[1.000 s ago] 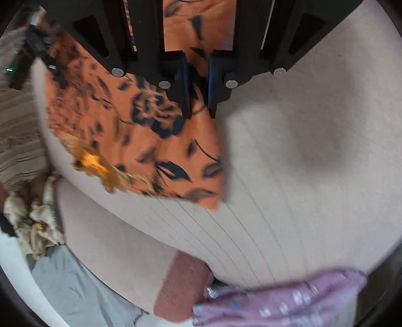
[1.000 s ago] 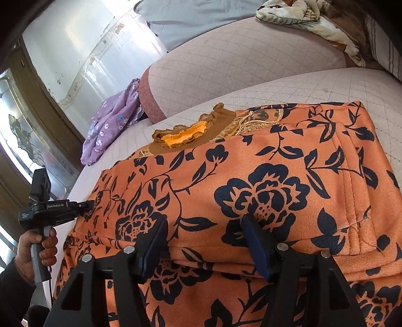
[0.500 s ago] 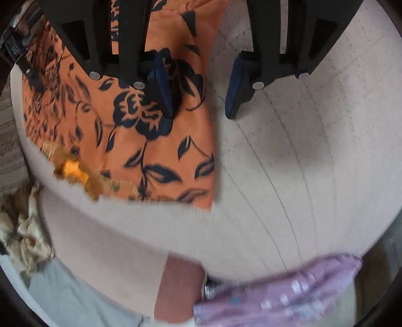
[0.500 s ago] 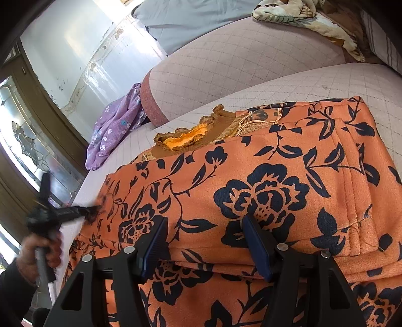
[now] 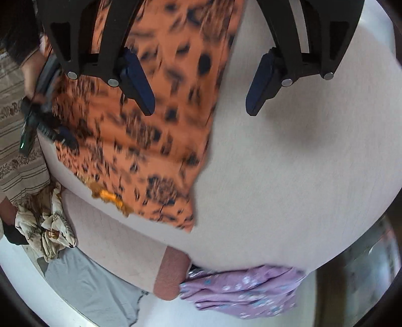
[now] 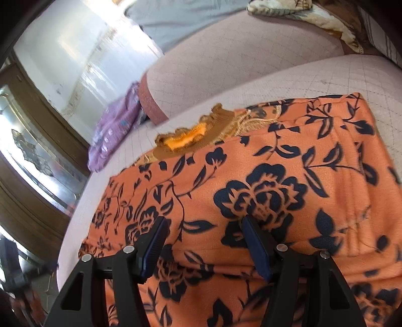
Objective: Fold small clothes
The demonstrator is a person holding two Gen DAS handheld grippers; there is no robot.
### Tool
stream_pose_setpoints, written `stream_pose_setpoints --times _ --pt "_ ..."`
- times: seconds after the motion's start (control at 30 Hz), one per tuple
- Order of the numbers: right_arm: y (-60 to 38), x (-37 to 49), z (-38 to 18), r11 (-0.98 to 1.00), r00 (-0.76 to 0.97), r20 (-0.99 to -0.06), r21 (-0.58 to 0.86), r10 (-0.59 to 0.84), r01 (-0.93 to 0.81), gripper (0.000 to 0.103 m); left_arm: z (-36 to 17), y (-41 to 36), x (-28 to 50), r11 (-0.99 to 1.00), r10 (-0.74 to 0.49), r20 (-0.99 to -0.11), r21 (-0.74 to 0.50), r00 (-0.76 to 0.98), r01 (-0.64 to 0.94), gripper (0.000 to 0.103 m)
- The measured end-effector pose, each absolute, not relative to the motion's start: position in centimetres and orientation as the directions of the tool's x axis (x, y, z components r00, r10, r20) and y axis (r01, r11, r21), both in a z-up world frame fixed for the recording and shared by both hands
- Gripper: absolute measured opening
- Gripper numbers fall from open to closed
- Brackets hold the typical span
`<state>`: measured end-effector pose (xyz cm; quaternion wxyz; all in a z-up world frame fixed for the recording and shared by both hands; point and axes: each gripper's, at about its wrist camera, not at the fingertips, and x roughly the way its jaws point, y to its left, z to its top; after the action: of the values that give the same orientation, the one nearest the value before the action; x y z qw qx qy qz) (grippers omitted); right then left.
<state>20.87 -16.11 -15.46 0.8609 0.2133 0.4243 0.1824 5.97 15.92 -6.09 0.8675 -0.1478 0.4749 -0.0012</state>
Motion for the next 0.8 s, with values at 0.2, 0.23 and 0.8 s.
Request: stream_pose_setpoints --times 0.2,0.23,0.8 --pt "-19.6 12.5 -10.3 0.806 0.548 -0.633 0.575 0.547 -0.141 0.07 -8.4 16.3 0.4 0.942 -0.181 -0.853 -0.293 0.489 -0.163 0.075" --pt "-21.2 10.1 -9.5 0.803 0.535 -0.638 0.578 0.554 -0.144 0.074 -8.7 16.2 0.1 0.942 -0.183 -0.858 -0.293 0.48 -0.165 0.075" --pt "-26.6 -2.6 -15.5 0.869 0.188 -0.858 0.493 0.479 0.035 0.07 -10.8 15.4 -2.7 0.951 -0.174 -0.901 -0.259 0.397 -0.171 0.075"
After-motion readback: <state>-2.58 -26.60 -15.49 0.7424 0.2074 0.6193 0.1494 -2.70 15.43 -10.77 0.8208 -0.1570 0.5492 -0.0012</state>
